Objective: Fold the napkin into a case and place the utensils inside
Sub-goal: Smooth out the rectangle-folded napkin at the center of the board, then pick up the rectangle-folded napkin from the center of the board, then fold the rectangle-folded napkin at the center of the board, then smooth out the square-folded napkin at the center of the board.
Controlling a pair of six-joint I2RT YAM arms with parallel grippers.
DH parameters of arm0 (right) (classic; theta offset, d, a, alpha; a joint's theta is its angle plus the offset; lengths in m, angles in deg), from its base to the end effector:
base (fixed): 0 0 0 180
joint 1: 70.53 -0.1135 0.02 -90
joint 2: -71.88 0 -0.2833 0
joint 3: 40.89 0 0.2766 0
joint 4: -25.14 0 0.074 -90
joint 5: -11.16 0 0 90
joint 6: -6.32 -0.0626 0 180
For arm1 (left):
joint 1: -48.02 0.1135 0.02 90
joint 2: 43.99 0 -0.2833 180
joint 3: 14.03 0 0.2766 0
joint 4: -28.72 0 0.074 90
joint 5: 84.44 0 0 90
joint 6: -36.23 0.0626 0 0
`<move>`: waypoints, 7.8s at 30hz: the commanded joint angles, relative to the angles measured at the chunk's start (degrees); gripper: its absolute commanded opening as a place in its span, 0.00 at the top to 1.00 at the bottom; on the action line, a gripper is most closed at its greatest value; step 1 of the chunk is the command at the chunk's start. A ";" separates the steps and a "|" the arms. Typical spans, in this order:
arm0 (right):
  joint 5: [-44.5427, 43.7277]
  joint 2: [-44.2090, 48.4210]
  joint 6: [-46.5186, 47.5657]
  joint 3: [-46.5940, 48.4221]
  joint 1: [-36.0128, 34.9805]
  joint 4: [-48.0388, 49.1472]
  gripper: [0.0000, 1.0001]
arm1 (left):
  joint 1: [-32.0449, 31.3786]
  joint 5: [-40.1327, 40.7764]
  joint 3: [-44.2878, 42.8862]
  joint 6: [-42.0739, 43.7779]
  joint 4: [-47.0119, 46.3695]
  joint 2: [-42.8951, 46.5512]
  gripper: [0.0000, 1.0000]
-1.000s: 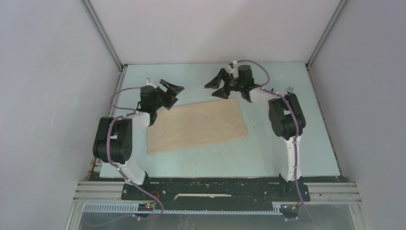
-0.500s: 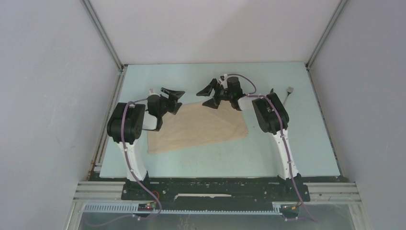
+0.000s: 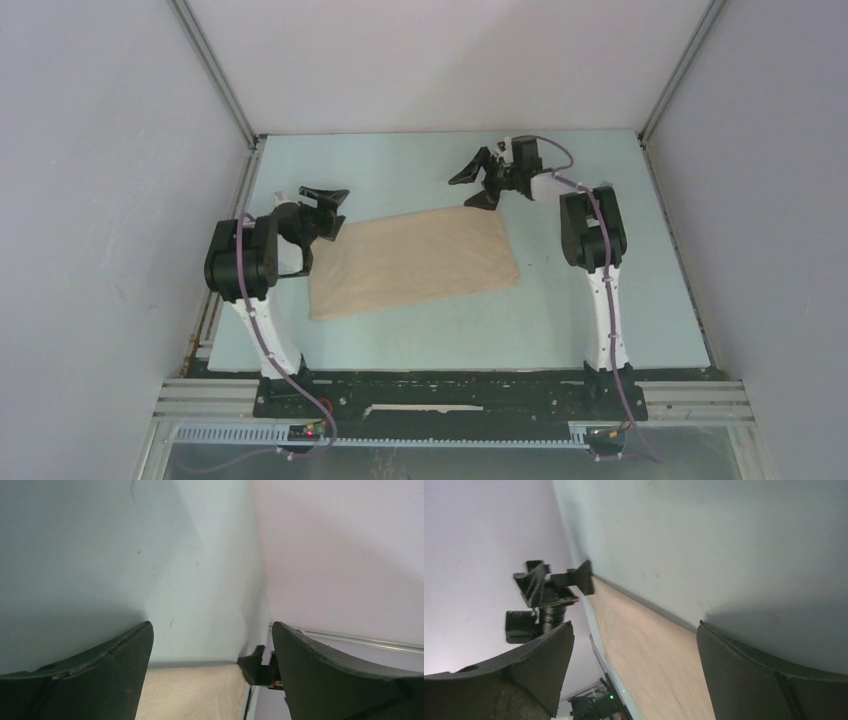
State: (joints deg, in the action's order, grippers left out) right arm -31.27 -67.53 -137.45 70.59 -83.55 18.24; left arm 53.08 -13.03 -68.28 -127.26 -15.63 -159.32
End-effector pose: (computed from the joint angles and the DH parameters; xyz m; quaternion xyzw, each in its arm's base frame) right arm 0.5497 0.1745 0.1019 0.1073 0.8253 0.5317 0.1570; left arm 0.4028 0.0156 0.0891 -0.4267 0.6740 -0.4383 0.4141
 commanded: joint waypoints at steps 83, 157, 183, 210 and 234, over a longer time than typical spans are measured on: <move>-56.17 13.50 48.14 3.60 1.29 -66.71 1.00 | -6.42 -6.26 -0.74 36.94 80.89 67.27 0.00; -7.96 -3.74 29.55 39.66 -33.13 -60.11 0.43 | -6.03 -1.10 -3.36 42.75 86.72 72.41 0.00; 1.34 20.28 19.71 -19.14 -27.02 -12.50 0.53 | -19.57 5.97 10.88 35.10 73.17 51.43 0.53; 1.22 15.66 19.82 -16.06 -29.21 -12.75 0.89 | -19.65 6.64 13.44 34.80 66.19 43.08 0.73; 2.03 14.39 15.96 -14.38 -30.97 -9.57 1.00 | -19.61 13.92 12.93 36.23 70.95 46.69 0.94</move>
State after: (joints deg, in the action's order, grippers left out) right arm -30.24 -52.21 -120.51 53.81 -113.62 6.70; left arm 33.63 -1.29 -55.16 -92.25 55.38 -113.90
